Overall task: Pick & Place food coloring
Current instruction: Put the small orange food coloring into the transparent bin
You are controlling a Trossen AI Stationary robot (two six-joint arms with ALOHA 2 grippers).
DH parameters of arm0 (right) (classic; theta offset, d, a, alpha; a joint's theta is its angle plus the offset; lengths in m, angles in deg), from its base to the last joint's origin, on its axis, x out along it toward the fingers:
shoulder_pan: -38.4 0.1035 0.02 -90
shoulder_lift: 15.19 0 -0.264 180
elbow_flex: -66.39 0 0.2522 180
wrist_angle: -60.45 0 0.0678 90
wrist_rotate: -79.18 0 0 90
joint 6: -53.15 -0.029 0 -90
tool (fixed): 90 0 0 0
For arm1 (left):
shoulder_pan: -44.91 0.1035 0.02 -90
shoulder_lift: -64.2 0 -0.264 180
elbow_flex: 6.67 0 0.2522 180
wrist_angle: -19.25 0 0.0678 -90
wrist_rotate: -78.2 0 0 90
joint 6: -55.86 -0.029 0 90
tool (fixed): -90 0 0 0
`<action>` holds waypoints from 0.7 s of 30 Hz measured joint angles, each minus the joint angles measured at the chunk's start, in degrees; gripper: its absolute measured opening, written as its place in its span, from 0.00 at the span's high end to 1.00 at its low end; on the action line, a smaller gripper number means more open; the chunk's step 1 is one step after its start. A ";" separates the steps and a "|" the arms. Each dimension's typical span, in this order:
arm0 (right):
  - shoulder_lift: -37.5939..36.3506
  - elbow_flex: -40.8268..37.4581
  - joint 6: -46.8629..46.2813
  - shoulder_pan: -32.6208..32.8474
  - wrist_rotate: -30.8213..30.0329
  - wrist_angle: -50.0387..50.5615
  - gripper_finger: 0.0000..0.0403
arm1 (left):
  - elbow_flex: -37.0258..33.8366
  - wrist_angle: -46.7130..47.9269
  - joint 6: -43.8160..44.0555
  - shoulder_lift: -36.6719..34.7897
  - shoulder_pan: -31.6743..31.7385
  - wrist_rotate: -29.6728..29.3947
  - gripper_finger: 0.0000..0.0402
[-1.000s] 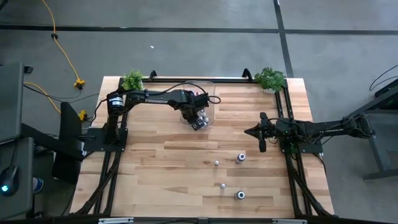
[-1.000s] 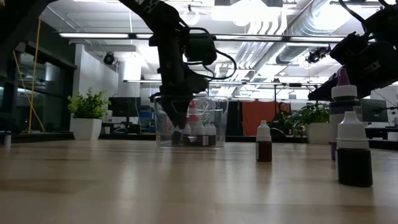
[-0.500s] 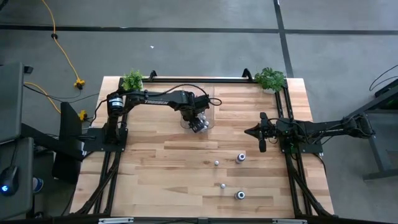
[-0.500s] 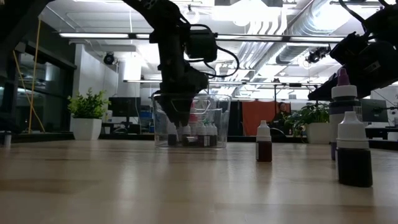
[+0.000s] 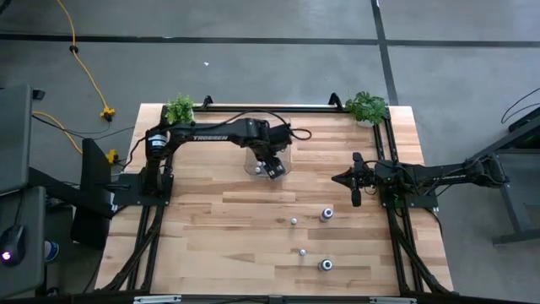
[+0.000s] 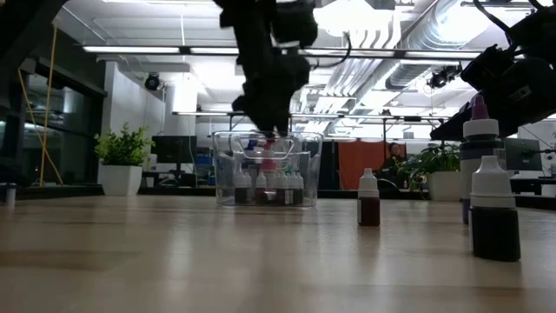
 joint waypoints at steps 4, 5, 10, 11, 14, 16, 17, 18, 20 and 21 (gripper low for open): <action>0.00 0.01 0.00 0.00 -0.01 0.00 1.00 | 4.14 2.86 -2.57 0.00 -2.76 0.31 0.53; 0.02 0.01 0.00 0.00 0.00 0.00 1.00 | 5.03 3.70 -3.34 0.00 -3.67 0.36 0.53; 0.00 0.02 0.00 -0.01 -0.01 0.00 1.00 | 9.84 8.26 -8.52 0.00 -9.03 0.18 0.53; 0.00 0.00 0.00 0.00 -0.01 0.00 1.00 | 10.52 9.03 -9.42 0.00 -10.14 -0.29 0.53; 0.00 0.02 0.00 0.00 0.00 0.00 1.00 | 12.17 10.79 -10.41 0.00 -13.43 -2.68 0.53; 0.02 0.01 0.00 -0.01 -0.01 0.00 1.00 | 12.55 11.28 -10.41 -0.03 -15.52 -4.10 0.53; 0.01 0.00 0.00 -0.01 -0.01 0.00 1.00 | 12.55 11.57 -10.35 -0.02 -16.55 -4.65 0.53; 0.00 0.01 0.00 0.01 0.00 0.00 1.00 | 12.55 11.68 -10.25 -0.03 -17.54 -5.06 0.53; 0.02 0.02 0.00 0.00 -0.01 0.00 1.00 | 12.55 11.15 -10.09 -0.02 -19.33 -5.18 0.53; 0.00 0.01 0.00 0.01 0.00 0.00 1.00 | 12.55 11.17 -9.98 -0.02 -20.23 -5.35 0.53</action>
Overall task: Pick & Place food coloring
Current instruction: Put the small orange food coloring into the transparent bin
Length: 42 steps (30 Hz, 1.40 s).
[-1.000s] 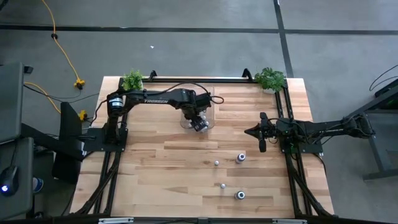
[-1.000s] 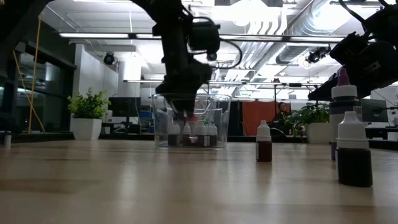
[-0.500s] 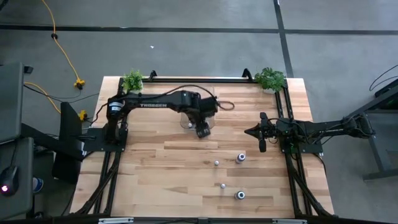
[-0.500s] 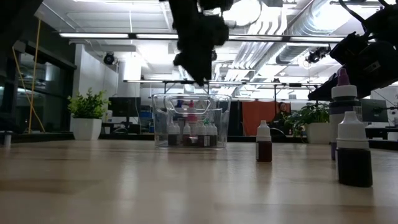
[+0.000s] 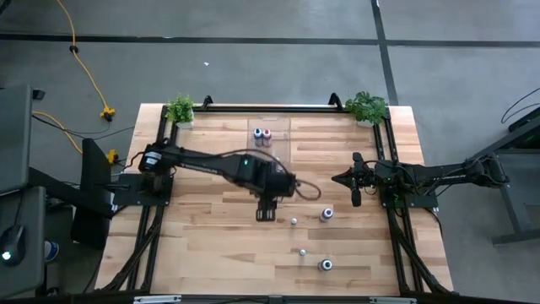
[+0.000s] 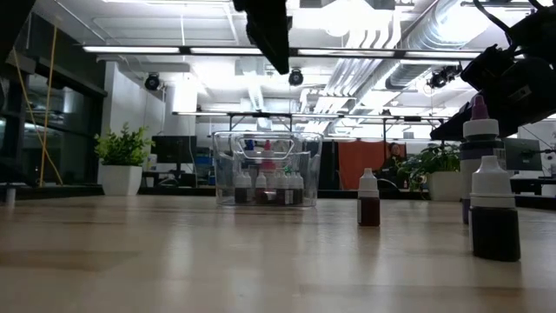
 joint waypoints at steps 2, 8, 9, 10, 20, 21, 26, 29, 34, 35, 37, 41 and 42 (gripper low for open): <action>0.01 0.00 0.00 0.00 0.00 0.00 1.00 | -0.46 -0.81 -0.01 -0.01 -1.64 -1.35 0.53; 0.02 -0.01 0.00 0.00 -0.01 0.00 1.00 | -3.39 -5.25 -0.23 0.00 -5.07 -4.60 0.53; 0.01 0.00 0.00 -0.01 -0.01 0.00 1.00 | -4.07 -6.08 -0.28 0.00 -5.32 -4.93 0.53; 0.01 -0.01 0.00 -0.02 -0.01 0.00 1.00 | -5.09 -7.24 -0.32 0.00 -5.57 -5.06 0.53; 0.01 0.00 0.00 0.00 0.01 0.00 1.00 | -12.40 -17.81 -1.38 0.02 -4.19 -2.35 0.53; 0.02 0.01 0.00 -0.01 -0.01 0.00 1.00 | -12.73 -19.36 -1.72 0.02 -3.91 -0.90 0.53; 0.00 0.01 0.00 -0.02 -0.01 0.00 1.00 | -12.79 -24.07 -4.55 0.03 -3.06 1.84 0.53; 0.01 0.01 0.00 -0.01 0.00 -0.01 1.00 | -12.79 -26.59 -6.21 0.04 -3.00 1.89 0.53; 0.00 -0.01 0.00 0.00 -0.01 -0.02 1.00 | -12.79 -28.82 -8.11 0.05 -3.06 4.06 0.53; 0.00 0.00 0.00 0.00 -0.01 0.00 1.00 | -12.77 -29.52 -8.45 0.51 -3.06 4.76 0.53; 0.02 0.00 0.00 0.00 0.00 -0.01 1.00 | -12.74 -31.52 -9.37 1.70 -3.06 5.44 0.53; 0.02 0.01 0.00 0.00 -0.01 -0.01 1.00 | -12.77 -33.78 -9.64 4.71 -3.06 5.63 0.53; 0.04 0.00 0.00 -0.01 -0.01 -0.02 1.00 | -12.79 -33.07 -9.64 5.38 -3.06 5.63 0.53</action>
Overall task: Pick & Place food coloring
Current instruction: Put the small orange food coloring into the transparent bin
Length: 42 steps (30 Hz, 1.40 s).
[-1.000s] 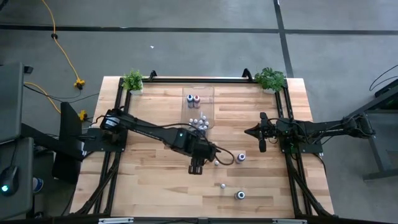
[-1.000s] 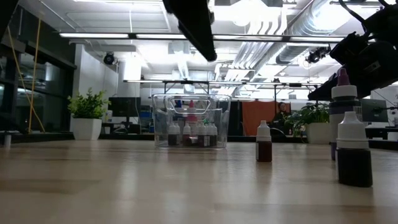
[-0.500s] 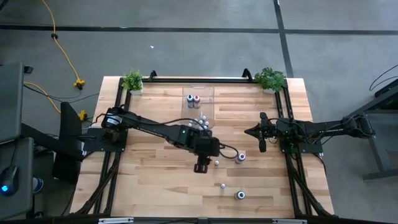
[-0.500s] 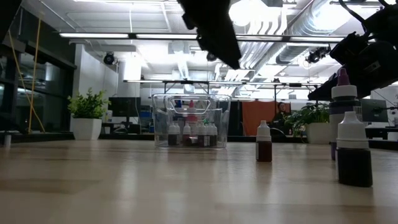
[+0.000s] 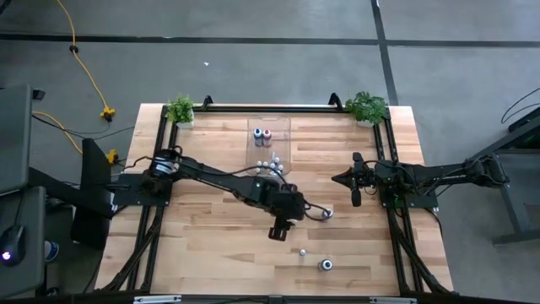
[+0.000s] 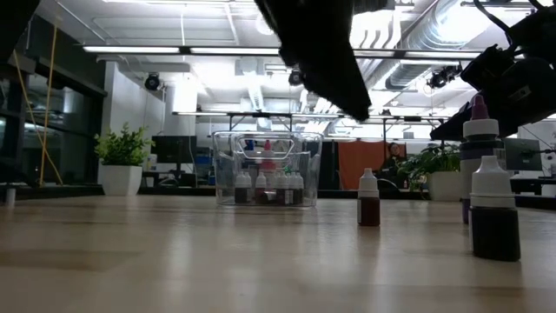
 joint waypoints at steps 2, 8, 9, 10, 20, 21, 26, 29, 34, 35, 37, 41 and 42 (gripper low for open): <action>-0.11 -0.01 0.00 0.00 0.02 0.06 1.00 | 0.02 -0.58 -0.02 1.69 0.00 -0.06 0.53; -0.03 -0.01 0.00 0.01 0.00 0.02 1.00 | 0.00 1.42 0.19 3.80 -0.51 -2.90 0.53; -0.03 0.00 0.00 0.01 0.01 0.02 1.00 | 0.00 1.28 0.14 3.80 -0.57 -3.12 0.53; -0.02 0.00 0.00 0.01 0.01 0.00 1.00 | 0.00 0.92 0.11 3.80 -0.64 -3.56 0.53; -0.02 -0.01 0.00 0.01 0.01 0.02 1.00 | -0.19 0.01 0.22 3.80 -1.62 -3.98 0.53; -0.02 -0.01 0.00 0.00 0.01 0.02 1.00 | -0.69 -0.78 0.23 3.80 -1.70 -4.16 0.53; -0.02 -0.01 0.00 -0.01 0.00 0.02 1.00 | -2.56 -1.56 -0.07 3.91 -2.05 -4.59 0.53; -0.02 0.01 0.00 0.00 0.00 0.02 1.00 | -2.51 -1.72 -0.23 3.88 -2.03 -4.70 0.53; -0.02 -0.01 0.00 -0.01 0.00 0.02 1.00 | -2.51 -2.34 -0.24 4.14 -2.01 -7.70 0.53; -0.02 0.00 0.00 0.00 0.01 0.02 1.00 | -2.51 -2.99 -0.26 4.19 -1.99 -7.85 0.53; -0.02 0.01 0.00 0.01 0.00 0.02 1.00 | -2.51 -4.18 -0.40 4.19 -1.99 -7.76 0.53; -0.02 -0.01 0.00 0.01 0.00 0.02 1.00 | -2.51 -4.69 -0.33 4.19 -1.99 -7.74 0.53; -0.02 0.01 0.00 -0.01 0.00 0.02 1.00 | -2.51 -4.71 -0.03 4.19 -1.99 -7.72 0.53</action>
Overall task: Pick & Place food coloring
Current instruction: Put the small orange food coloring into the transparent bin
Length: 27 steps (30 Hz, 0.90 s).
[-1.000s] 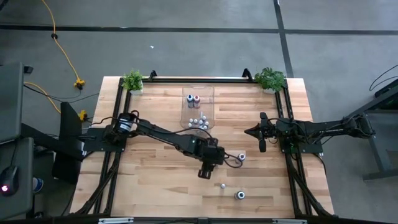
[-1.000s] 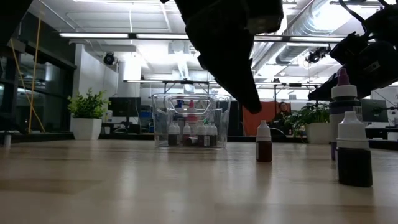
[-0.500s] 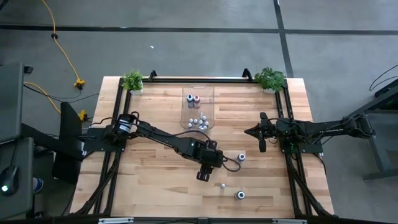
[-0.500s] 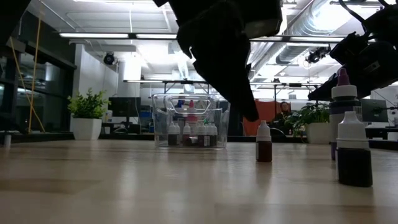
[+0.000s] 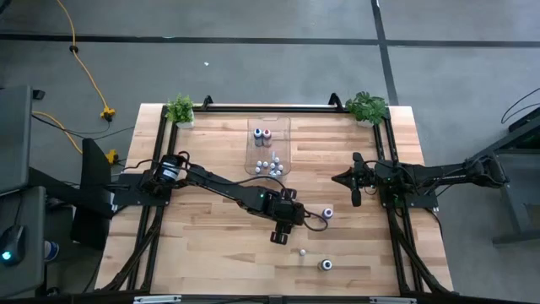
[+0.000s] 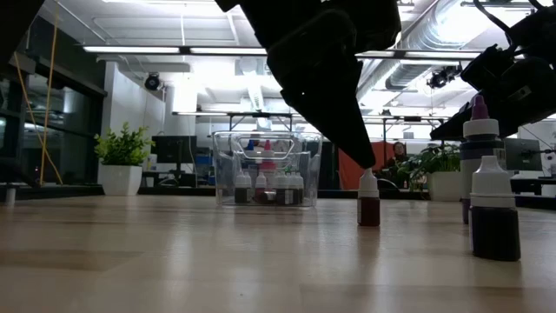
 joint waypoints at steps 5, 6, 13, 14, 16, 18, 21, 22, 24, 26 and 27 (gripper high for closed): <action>0.00 -0.01 0.00 0.00 0.00 0.00 1.00 | 0.00 -0.05 0.67 0.00 0.00 0.73 0.53; 0.00 0.00 0.00 0.01 0.00 0.00 1.00 | -0.13 -0.35 0.68 0.00 0.00 0.34 0.53; 0.00 -0.01 0.00 0.01 0.00 -0.01 1.00 | -3.10 -5.71 0.35 -0.01 0.02 -0.87 0.53; 0.00 -0.02 0.00 0.01 0.01 0.00 1.00 | -3.10 -5.55 0.33 -0.02 0.04 -0.88 0.53; 0.00 0.00 0.00 0.02 0.00 0.00 1.00 | -3.24 -5.21 0.27 -0.02 0.38 -0.99 0.53; 0.00 -0.02 0.00 0.02 0.00 0.00 1.00 | -3.26 -5.57 0.45 -0.02 0.42 -0.86 0.53; 0.00 -0.01 0.00 0.01 0.00 0.00 1.00 | -3.26 -5.56 0.47 -0.02 0.42 -0.24 0.53; 0.00 0.00 0.00 0.01 0.01 0.00 1.00 | -3.26 -5.41 0.47 -0.02 0.44 0.46 0.53; -0.01 -0.01 0.00 0.01 0.00 0.00 1.00 | -3.26 -5.46 0.49 -0.02 0.42 1.21 0.53; -0.01 -0.01 0.00 0.01 0.01 0.00 1.00 | -3.26 -5.42 0.49 -0.02 0.42 1.40 0.53; 0.00 -0.02 0.00 0.00 0.00 0.00 1.00 | -3.26 -5.45 0.52 -0.02 0.42 1.41 0.53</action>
